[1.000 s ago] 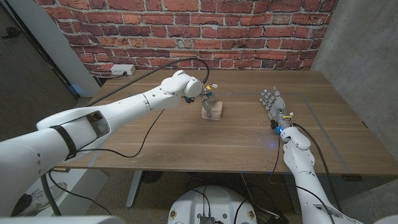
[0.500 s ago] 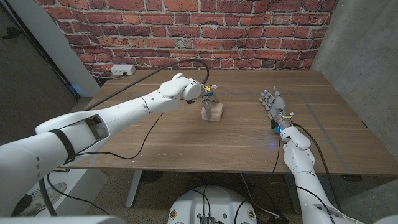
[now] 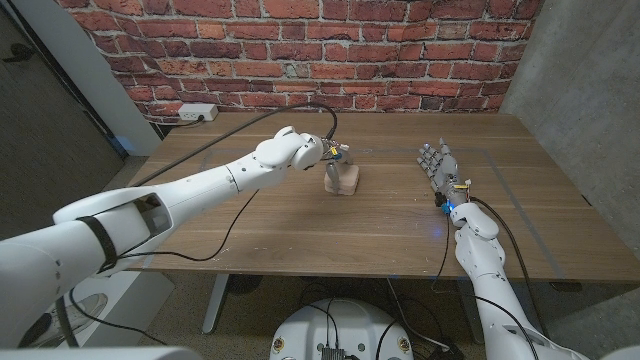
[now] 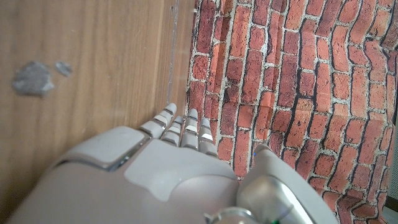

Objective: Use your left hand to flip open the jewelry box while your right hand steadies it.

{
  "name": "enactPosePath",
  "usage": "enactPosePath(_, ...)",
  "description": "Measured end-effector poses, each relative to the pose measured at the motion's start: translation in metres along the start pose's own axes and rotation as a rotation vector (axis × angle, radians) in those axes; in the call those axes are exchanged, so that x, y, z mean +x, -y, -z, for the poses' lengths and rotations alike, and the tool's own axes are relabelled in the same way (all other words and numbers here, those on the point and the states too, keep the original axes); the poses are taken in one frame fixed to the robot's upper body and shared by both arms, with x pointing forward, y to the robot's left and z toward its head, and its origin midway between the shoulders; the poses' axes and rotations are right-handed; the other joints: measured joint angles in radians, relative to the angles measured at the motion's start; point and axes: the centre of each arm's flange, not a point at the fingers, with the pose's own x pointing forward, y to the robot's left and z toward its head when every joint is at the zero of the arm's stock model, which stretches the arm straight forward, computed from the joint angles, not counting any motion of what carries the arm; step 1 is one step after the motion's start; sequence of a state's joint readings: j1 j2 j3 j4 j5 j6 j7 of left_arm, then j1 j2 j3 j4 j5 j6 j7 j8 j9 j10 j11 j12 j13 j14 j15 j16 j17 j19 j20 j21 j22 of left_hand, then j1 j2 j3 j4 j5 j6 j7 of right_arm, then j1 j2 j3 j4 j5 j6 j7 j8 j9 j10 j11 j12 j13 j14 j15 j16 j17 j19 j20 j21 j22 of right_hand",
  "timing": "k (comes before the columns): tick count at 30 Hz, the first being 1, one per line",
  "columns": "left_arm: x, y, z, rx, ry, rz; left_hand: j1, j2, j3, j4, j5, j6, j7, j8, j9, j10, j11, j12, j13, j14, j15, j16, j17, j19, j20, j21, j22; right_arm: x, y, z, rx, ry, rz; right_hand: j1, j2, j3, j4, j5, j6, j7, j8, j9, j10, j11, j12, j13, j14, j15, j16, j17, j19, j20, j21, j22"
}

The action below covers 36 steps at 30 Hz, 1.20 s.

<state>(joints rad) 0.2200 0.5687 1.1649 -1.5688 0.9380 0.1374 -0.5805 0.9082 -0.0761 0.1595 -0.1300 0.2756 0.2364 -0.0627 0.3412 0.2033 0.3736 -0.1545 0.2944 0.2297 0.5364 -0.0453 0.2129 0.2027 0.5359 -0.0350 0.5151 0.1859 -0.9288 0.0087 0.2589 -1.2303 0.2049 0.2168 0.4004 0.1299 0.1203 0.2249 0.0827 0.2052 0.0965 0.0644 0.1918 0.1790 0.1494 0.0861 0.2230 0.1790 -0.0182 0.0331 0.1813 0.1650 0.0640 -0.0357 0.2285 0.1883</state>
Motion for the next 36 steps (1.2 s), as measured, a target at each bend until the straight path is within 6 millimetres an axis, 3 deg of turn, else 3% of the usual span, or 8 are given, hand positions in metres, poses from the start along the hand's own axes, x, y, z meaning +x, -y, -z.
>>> enactPosePath(4, 0.001, 0.004, -0.004, 0.038, -0.002, -0.022, 0.015, -0.015, 0.011, -0.011, -0.024, 0.052, 0.024, 0.035, 0.004, 0.065, 0.033, 0.034, 0.005, 0.094, 0.021, 0.016, 0.002, 0.085, -0.020, 0.028, -0.002, 0.001, 0.000, 0.000, -0.001, 0.001, 0.002, -0.002, -0.002, -0.001, 0.001, 0.000, 0.007, -0.007, 0.000, 0.000, 0.001, 0.001, 0.000, 0.000, 0.003, 0.003, 0.000, 0.000, 0.003, 0.003, 0.000, 0.000)
enactPosePath(8, 0.003, 0.005, -0.007, 0.062, 0.000, -0.046, 0.020, -0.020, 0.041, -0.041, -0.071, 0.100, 0.072, 0.106, 0.005, 0.152, 0.114, 0.093, 0.012, 0.158, 0.060, 0.043, 0.009, 0.168, -0.027, 0.058, -0.005, 0.002, 0.001, 0.000, -0.001, 0.002, 0.004, -0.005, -0.005, -0.004, 0.004, 0.000, 0.007, -0.007, 0.000, 0.000, 0.001, 0.001, 0.000, 0.000, 0.006, 0.005, 0.000, 0.000, 0.003, 0.003, 0.000, 0.000)
enactPosePath(11, 0.004, 0.009, -0.009, 0.076, 0.002, -0.074, 0.033, -0.034, 0.074, -0.073, -0.061, 0.151, 0.122, 0.172, 0.005, 0.224, 0.186, 0.154, 0.030, 0.202, 0.083, 0.063, 0.018, 0.227, -0.033, 0.089, -0.004, 0.003, 0.001, 0.001, -0.002, 0.001, 0.005, -0.005, -0.005, -0.004, 0.004, 0.000, 0.013, -0.013, 0.000, 0.000, 0.001, 0.001, 0.000, 0.000, 0.006, 0.006, 0.000, 0.000, 0.007, 0.007, 0.000, 0.000)
enactPosePath(13, 0.005, 0.013, -0.009, 0.075, 0.002, -0.085, 0.049, -0.049, 0.082, -0.081, -0.033, 0.170, 0.142, 0.213, 0.007, 0.244, 0.206, 0.190, 0.050, 0.206, 0.086, 0.090, 0.042, 0.258, -0.033, 0.118, 0.001, 0.004, 0.002, 0.001, -0.003, 0.001, 0.006, -0.005, -0.005, -0.004, 0.004, 0.000, 0.013, -0.013, 0.000, 0.000, 0.001, 0.001, 0.000, 0.000, 0.006, 0.006, 0.000, 0.000, 0.007, 0.007, 0.000, 0.000)
enactPosePath(18, 0.006, 0.018, -0.010, 0.084, 0.001, -0.129, 0.066, -0.071, 0.082, -0.081, 0.012, 0.180, 0.152, 0.273, 0.006, 0.254, 0.216, 0.244, 0.094, 0.210, 0.086, 0.124, 0.092, 0.343, -0.075, 0.190, 0.010, 0.007, 0.002, 0.001, -0.005, 0.000, 0.005, -0.005, -0.005, -0.004, 0.004, 0.000, 0.013, -0.013, 0.000, 0.000, 0.005, 0.005, 0.000, 0.000, 0.006, 0.006, 0.000, 0.000, 0.011, 0.003, 0.000, 0.000)
enactPosePath(25, 0.006, 0.021, -0.008, 0.078, -0.003, -0.159, 0.075, -0.089, 0.082, -0.081, 0.020, 0.220, 0.181, 0.286, 0.018, 0.287, 0.237, 0.258, 0.123, 0.245, 0.090, 0.132, 0.121, 0.385, -0.088, 0.240, 0.012, 0.010, 0.003, 0.002, -0.007, -0.002, 0.004, -0.005, -0.005, -0.004, 0.004, 0.000, 0.018, -0.018, 0.000, 0.000, 0.005, 0.005, 0.000, 0.000, 0.012, 0.011, 0.000, 0.000, 0.010, 0.003, 0.000, 0.000)
enactPosePath(28, 0.007, 0.023, -0.006, 0.066, -0.005, -0.164, 0.034, -0.130, 0.097, -0.097, 0.038, 0.249, 0.185, 0.286, 0.023, 0.324, 0.238, 0.258, 0.130, 0.273, 0.083, 0.140, 0.128, 0.400, -0.097, 0.247, 0.012, 0.010, 0.003, 0.002, -0.008, -0.002, 0.004, -0.005, -0.005, -0.004, 0.004, 0.000, 0.018, -0.018, 0.000, 0.000, 0.007, 0.007, 0.000, 0.000, 0.012, 0.011, 0.000, 0.000, 0.010, 0.003, 0.000, 0.000)
enactPosePath(36, 0.007, 0.028, 0.000, 0.013, -0.010, -0.168, 0.036, -0.132, 0.104, -0.103, 0.043, 0.250, 0.186, 0.292, 0.032, 0.327, 0.240, 0.258, 0.142, 0.273, 0.083, 0.140, 0.135, 0.400, -0.097, 0.255, 0.012, 0.011, 0.003, 0.001, -0.011, -0.001, 0.001, -0.005, -0.005, -0.004, 0.004, 0.000, 0.018, -0.018, 0.000, 0.000, 0.008, 0.008, 0.000, 0.000, 0.017, 0.006, 0.000, 0.000, 0.010, 0.003, 0.000, 0.000)
